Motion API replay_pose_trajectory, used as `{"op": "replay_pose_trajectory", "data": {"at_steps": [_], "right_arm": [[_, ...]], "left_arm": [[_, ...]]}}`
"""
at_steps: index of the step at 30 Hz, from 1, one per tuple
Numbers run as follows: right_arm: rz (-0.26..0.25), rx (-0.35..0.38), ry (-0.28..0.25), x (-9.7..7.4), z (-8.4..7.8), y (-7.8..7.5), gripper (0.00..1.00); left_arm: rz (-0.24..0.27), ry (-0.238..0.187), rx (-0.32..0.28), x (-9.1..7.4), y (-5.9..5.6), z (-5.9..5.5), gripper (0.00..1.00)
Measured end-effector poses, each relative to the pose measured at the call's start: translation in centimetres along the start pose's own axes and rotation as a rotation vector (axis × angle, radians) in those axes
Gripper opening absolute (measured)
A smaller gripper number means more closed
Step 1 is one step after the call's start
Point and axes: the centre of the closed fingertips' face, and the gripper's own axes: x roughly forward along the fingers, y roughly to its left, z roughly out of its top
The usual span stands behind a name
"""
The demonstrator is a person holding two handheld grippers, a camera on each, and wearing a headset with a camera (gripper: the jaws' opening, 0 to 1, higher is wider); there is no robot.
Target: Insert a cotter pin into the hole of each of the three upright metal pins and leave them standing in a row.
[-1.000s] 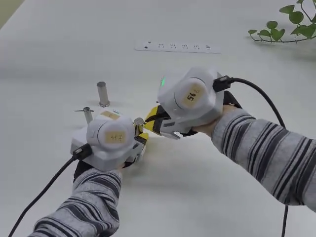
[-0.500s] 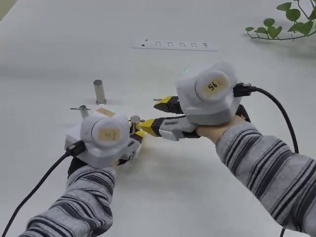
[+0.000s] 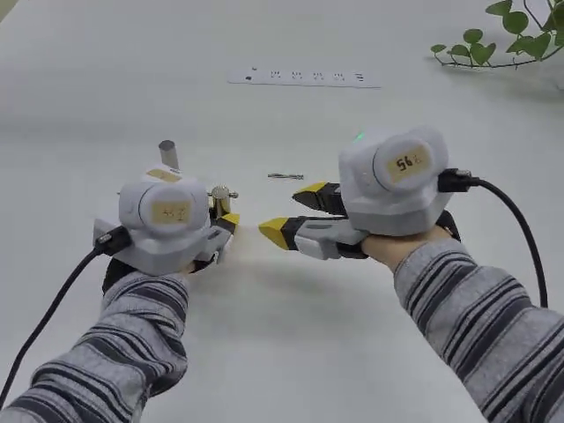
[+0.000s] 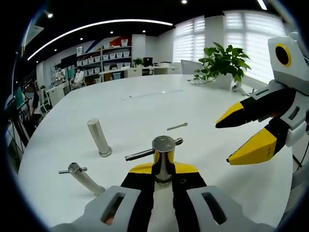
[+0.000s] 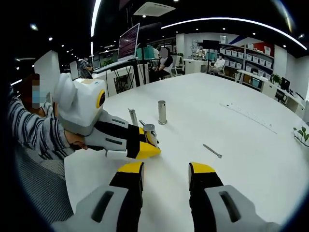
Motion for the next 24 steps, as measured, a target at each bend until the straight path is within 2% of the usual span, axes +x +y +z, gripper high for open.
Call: {"op": "replay_pose_trajectory", "data": {"at_steps": [5, 16, 24], "right_arm": [[-0.003, 0.013, -0.001, 0.0, -0.1, -0.1, 0.33], [0.002, 0.032, -0.004, 0.4, 0.0, 0.1, 0.33], [0.005, 0.038, -0.002, 0.5, -0.1, 0.2, 0.32]], "left_arm": [[0.017, 0.018, -0.01, 0.2, 0.7, -0.4, 0.09], [0.022, 0.024, -0.036, 0.4, 0.9, -0.4, 0.09], [0.029, 0.028, -0.011, 0.5, 1.2, -0.7, 0.09]]}}
